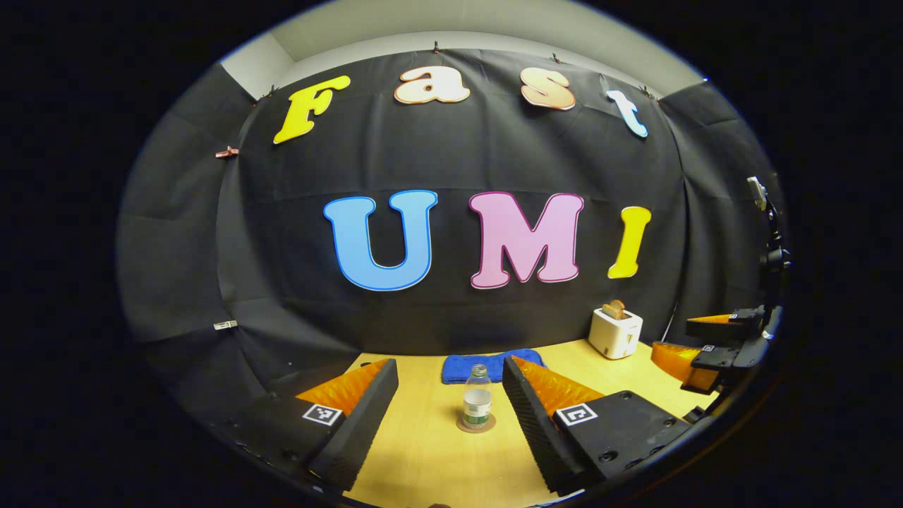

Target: Open the teacup lid with one hand, grasp the water bottle and pour water into the teacup with the other hand; after pouring, place the water bottle on the coaster and then close the teacup lid.

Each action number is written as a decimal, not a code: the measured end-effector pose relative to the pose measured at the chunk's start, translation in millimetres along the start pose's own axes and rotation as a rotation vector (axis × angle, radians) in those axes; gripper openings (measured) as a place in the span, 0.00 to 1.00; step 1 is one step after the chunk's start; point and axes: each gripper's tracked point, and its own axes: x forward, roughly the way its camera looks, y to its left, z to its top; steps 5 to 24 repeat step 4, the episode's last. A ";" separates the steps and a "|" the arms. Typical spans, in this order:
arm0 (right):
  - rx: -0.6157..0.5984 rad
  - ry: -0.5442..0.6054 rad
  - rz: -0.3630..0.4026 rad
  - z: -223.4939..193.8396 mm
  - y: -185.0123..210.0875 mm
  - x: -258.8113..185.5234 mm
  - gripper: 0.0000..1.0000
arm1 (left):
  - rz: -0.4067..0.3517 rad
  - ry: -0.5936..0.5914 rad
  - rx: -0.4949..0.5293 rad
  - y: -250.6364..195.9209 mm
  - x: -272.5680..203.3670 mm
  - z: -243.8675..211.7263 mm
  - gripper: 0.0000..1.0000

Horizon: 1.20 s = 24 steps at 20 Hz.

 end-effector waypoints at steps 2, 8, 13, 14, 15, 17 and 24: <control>-0.004 -0.027 0.001 9.2 15.9 -20.4 1.00 | -0.003 0.010 -0.043 2.0 -19.5 -8.9 0.94; -0.002 -0.035 -0.007 5.8 28.4 -38.7 1.00 | -0.016 0.028 -0.073 3.7 -32.4 -23.8 0.94; -0.002 -0.035 -0.007 5.8 28.4 -38.7 1.00 | -0.016 0.028 -0.073 3.7 -32.4 -23.8 0.94; -0.002 -0.035 -0.007 5.8 28.4 -38.7 1.00 | -0.016 0.028 -0.073 3.7 -32.4 -23.8 0.94; -0.002 -0.035 -0.007 5.8 28.4 -38.7 1.00 | -0.016 0.028 -0.073 3.7 -32.4 -23.8 0.94; -0.002 -0.035 -0.007 5.8 28.4 -38.7 1.00 | -0.016 0.028 -0.073 3.7 -32.4 -23.8 0.94; -0.002 -0.035 -0.007 5.8 28.4 -38.7 1.00 | -0.016 0.028 -0.073 3.7 -32.4 -23.8 0.94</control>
